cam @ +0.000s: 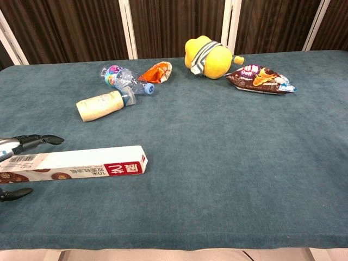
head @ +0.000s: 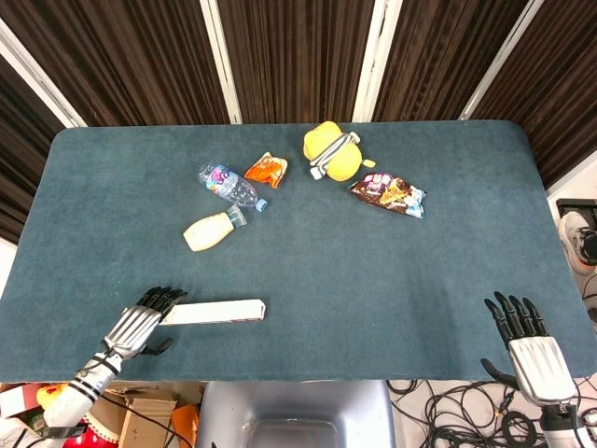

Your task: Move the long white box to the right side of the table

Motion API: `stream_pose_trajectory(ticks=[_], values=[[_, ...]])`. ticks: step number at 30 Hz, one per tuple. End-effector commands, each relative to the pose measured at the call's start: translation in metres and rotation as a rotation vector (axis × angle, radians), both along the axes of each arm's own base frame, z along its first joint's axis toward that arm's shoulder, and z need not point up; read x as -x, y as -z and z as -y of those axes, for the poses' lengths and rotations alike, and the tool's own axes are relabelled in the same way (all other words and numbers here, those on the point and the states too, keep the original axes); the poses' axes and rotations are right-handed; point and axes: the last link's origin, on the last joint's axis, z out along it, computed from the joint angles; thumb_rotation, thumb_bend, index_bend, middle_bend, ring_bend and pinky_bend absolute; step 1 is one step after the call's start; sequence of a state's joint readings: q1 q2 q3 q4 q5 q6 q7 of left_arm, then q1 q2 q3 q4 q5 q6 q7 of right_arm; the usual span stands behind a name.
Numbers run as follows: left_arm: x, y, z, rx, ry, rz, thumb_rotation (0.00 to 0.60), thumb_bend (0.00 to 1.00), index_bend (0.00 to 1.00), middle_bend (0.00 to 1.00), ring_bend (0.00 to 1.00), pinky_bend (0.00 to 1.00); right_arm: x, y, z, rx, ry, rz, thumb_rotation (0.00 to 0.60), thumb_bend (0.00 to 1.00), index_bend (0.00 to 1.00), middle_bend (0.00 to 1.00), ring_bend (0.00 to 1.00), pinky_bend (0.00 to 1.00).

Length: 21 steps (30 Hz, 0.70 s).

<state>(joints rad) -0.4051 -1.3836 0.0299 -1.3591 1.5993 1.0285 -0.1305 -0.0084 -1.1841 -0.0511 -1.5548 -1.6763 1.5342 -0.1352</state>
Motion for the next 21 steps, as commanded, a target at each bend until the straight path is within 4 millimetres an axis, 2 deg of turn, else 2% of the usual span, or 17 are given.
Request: stream_pose_trajectory(ticks=[1,4,7,11,16,19,21], values=[[0.000,0.003,-0.003,-0.003,-0.008,-0.001,0.600,0.33,0.09,0.11,0.07,0.11,0.000,0.000,0.000,-0.005,0.001,0.000,0.600,0.12,0.00,0.01,0.00,0.00],[0.003,0.003,-0.007,-0.030,-0.006,-0.018,0.600,0.33,0.16,0.18,0.13,0.20,0.001,0.001,-0.001,-0.009,0.004,-0.004,0.600,0.12,0.00,0.01,0.00,0.00],[0.004,0.002,-0.010,-0.068,0.004,-0.024,0.600,0.33,0.33,0.34,0.30,0.38,0.001,0.001,0.000,-0.006,0.006,-0.005,0.600,0.12,0.00,0.01,0.00,0.00],[0.003,0.001,-0.015,-0.111,0.030,-0.016,0.600,0.34,0.50,0.54,0.48,0.55,0.001,0.001,0.000,-0.004,0.008,-0.005,0.600,0.12,0.00,0.01,0.00,0.00],[-0.002,-0.001,-0.020,-0.134,0.049,0.017,0.600,0.34,0.57,0.59,0.53,0.60,0.000,0.001,0.001,0.003,0.012,-0.003,0.600,0.12,0.00,0.01,0.00,0.00],[-0.015,-0.004,-0.024,-0.153,0.093,0.058,0.600,0.34,0.57,0.60,0.54,0.60,-0.004,0.001,0.009,0.009,-0.014,0.017,0.600,0.12,0.00,0.01,0.00,0.00],[-0.029,-0.003,-0.029,-0.149,0.129,0.093,0.600,0.34,0.57,0.60,0.54,0.62,-0.011,0.003,0.020,-0.016,-0.037,0.047,0.600,0.12,0.00,0.01,0.00,0.00]])
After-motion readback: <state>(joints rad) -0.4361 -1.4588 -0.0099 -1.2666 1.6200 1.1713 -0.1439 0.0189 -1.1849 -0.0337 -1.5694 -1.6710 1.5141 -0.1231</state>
